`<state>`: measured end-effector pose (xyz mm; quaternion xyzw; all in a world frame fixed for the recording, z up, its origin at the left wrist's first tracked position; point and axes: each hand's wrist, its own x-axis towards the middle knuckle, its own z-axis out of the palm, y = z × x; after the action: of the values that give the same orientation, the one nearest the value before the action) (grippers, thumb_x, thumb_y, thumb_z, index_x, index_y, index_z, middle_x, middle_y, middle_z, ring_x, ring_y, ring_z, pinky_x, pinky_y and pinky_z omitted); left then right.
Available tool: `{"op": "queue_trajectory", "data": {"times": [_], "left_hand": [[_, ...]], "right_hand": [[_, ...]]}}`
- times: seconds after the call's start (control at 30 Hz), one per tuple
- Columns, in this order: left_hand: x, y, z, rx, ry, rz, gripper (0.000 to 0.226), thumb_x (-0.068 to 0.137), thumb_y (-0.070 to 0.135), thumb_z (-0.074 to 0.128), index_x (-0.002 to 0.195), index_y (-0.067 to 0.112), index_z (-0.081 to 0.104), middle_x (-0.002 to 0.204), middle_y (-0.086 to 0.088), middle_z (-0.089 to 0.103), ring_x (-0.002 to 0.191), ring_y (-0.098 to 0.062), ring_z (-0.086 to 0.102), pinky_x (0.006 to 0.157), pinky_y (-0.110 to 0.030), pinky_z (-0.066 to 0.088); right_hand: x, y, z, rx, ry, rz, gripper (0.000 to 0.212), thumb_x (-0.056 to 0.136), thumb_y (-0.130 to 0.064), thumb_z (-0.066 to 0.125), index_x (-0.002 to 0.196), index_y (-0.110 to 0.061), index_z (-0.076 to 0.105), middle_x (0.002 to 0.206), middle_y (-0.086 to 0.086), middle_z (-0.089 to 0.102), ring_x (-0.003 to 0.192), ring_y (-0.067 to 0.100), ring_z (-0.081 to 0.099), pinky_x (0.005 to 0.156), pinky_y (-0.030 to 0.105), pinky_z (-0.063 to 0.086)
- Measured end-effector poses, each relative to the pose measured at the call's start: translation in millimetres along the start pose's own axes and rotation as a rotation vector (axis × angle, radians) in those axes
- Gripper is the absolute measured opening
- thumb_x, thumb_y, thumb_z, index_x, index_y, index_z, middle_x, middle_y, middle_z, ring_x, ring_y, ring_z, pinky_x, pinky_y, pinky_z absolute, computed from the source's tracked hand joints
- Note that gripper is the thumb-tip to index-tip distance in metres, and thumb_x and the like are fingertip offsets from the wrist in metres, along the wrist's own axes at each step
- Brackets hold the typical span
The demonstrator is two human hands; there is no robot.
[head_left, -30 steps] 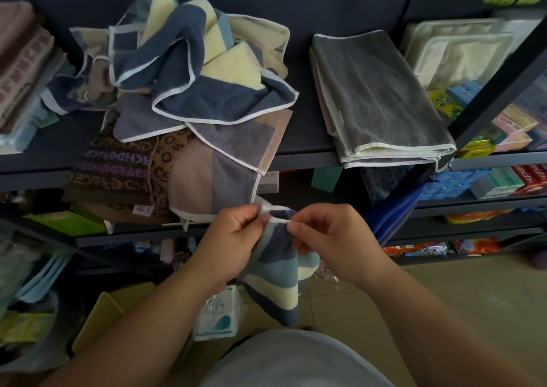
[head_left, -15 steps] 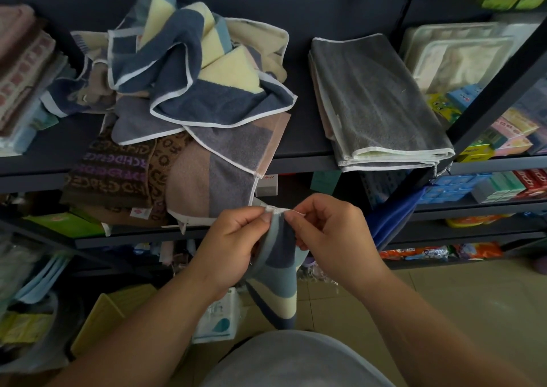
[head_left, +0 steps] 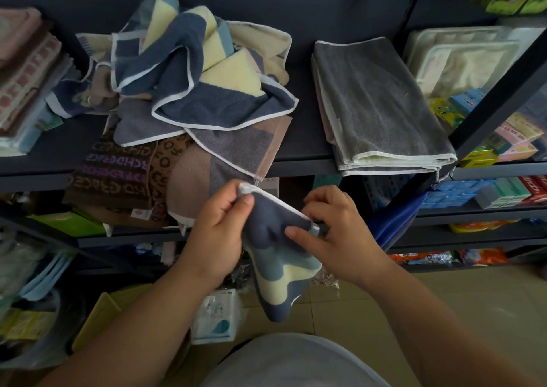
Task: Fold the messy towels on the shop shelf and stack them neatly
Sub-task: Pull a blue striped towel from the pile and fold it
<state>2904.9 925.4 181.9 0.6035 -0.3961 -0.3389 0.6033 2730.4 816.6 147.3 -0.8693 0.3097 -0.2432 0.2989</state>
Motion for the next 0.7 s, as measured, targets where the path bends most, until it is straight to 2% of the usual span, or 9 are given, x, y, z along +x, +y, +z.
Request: {"op": "queue_trajectory", "data": {"times": [0.07, 0.17, 0.23, 0.3, 0.37, 0.43, 0.5, 0.6, 0.7], "left_hand": [[5.8, 7.2, -9.9, -0.096, 0.113, 0.026, 0.028, 0.093, 0.02, 0.048, 0.083, 0.033, 0.071, 0.083, 0.005, 0.065, 0.085, -0.008, 0.057, 0.078, -0.022, 0.048], [12.3, 19.5, -26.6, -0.138, 0.179, 0.107, 0.044, 0.098, 0.01, 0.042, 0.08, 0.037, 0.072, 0.081, 0.013, 0.066, 0.084, -0.004, 0.059, 0.081, -0.022, 0.048], [14.6, 26.1, -33.6, -0.169, 0.179, 0.127, 0.049, 0.098, 0.006, 0.038, 0.075, 0.034, 0.071, 0.075, 0.014, 0.063, 0.078, -0.001, 0.057, 0.076, -0.019, 0.047], [16.8, 28.9, -37.8, -0.196, 0.168, 0.122, 0.038, 0.092, 0.012, 0.042, 0.071, 0.032, 0.066, 0.072, 0.011, 0.057, 0.075, -0.003, 0.053, 0.072, -0.021, 0.044], [17.8, 29.6, -39.9, -0.189, 0.162, 0.103, 0.033, 0.088, 0.015, 0.043, 0.07, 0.031, 0.065, 0.073, 0.011, 0.055, 0.076, -0.002, 0.051, 0.074, -0.022, 0.042], [18.3, 28.2, -40.1, -0.147, 0.127, 0.097, 0.031, 0.087, 0.016, 0.046, 0.071, 0.031, 0.067, 0.074, 0.013, 0.056, 0.078, -0.003, 0.052, 0.078, -0.025, 0.041], [18.1, 27.7, -39.5, -0.077, 0.085, 0.114, 0.02, 0.084, 0.023, 0.051, 0.072, 0.031, 0.065, 0.078, 0.009, 0.055, 0.082, -0.008, 0.05, 0.084, -0.032, 0.038], [18.6, 33.3, -41.1, -0.035, 0.023, 0.127, 0.018, 0.082, 0.028, 0.049, 0.068, 0.033, 0.06, 0.074, 0.009, 0.052, 0.079, -0.009, 0.047, 0.081, -0.039, 0.035], [18.7, 46.0, -42.4, -0.047, -0.116, 0.175, 0.022, 0.083, 0.023, 0.044, 0.063, 0.028, 0.052, 0.065, 0.007, 0.046, 0.067, -0.011, 0.042, 0.068, -0.036, 0.034]], "right_hand": [[-4.4, 19.6, -1.0, -0.083, -0.104, -0.006, 0.032, 0.076, -0.063, 0.063, 0.081, -0.031, 0.067, 0.118, -0.009, 0.052, 0.112, 0.016, 0.046, 0.095, 0.034, 0.042], [-11.4, 43.9, -2.6, -0.162, -0.295, 0.019, 0.029, 0.072, -0.065, 0.061, 0.083, -0.038, 0.064, 0.123, -0.015, 0.052, 0.119, 0.018, 0.046, 0.097, 0.048, 0.044], [-15.5, 51.0, 2.0, -0.142, -0.388, -0.016, 0.017, 0.077, -0.052, 0.063, 0.082, -0.036, 0.064, 0.116, -0.017, 0.06, 0.112, 0.016, 0.054, 0.095, 0.048, 0.046], [-20.3, 50.3, 8.8, -0.012, -0.446, -0.022, 0.004, 0.082, -0.029, 0.068, 0.079, -0.03, 0.066, 0.099, -0.012, 0.069, 0.095, 0.011, 0.063, 0.089, 0.038, 0.05], [-22.2, 41.8, 14.2, 0.182, -0.471, 0.076, 0.015, 0.084, -0.015, 0.073, 0.089, -0.028, 0.067, 0.095, -0.01, 0.069, 0.09, 0.011, 0.066, 0.08, 0.029, 0.053], [-19.8, 30.2, 21.6, 0.278, -0.466, 0.129, 0.034, 0.084, -0.02, 0.078, 0.11, -0.031, 0.062, 0.11, -0.015, 0.066, 0.101, 0.004, 0.065, 0.083, 0.02, 0.053], [-13.4, 17.2, 31.9, 0.296, -0.483, 0.109, 0.061, 0.084, -0.027, 0.079, 0.136, -0.037, 0.048, 0.132, -0.021, 0.055, 0.116, -0.002, 0.058, 0.092, 0.015, 0.051], [-3.9, 4.8, 48.6, 0.249, -0.486, 0.019, 0.071, 0.09, -0.032, 0.07, 0.15, -0.043, 0.033, 0.146, -0.018, 0.046, 0.127, 0.003, 0.051, 0.1, 0.029, 0.051], [2.2, 1.0, 58.4, 0.211, -0.402, -0.004, 0.066, 0.092, -0.025, 0.066, 0.148, -0.041, 0.034, 0.143, -0.016, 0.042, 0.131, 0.006, 0.045, 0.105, 0.035, 0.048]]}}
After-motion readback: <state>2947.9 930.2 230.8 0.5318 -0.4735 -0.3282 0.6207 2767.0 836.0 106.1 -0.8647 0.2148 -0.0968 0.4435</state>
